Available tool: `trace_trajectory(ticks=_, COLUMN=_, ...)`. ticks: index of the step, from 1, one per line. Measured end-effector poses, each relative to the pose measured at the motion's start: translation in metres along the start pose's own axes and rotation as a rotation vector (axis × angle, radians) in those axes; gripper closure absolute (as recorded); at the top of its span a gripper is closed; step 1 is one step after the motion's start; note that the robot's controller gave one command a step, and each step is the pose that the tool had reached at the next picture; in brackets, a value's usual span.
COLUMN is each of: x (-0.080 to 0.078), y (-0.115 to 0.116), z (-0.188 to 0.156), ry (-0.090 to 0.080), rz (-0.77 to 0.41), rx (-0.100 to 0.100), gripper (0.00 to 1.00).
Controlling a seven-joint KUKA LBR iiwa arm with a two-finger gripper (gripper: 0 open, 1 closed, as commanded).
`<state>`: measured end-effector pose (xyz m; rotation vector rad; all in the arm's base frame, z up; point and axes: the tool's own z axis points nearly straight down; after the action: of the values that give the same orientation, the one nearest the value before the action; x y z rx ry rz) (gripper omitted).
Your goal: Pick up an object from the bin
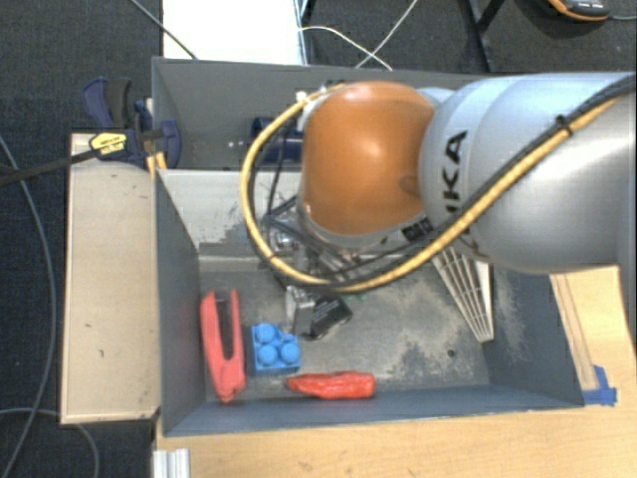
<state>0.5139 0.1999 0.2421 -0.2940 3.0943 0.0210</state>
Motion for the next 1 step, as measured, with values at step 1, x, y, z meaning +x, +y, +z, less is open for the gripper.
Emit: trace_trajectory(ticks=1, x=0.0353, y=-0.0377, z=0.1116, ry=0.02, rz=0.211, rx=0.007, gripper=0.0)
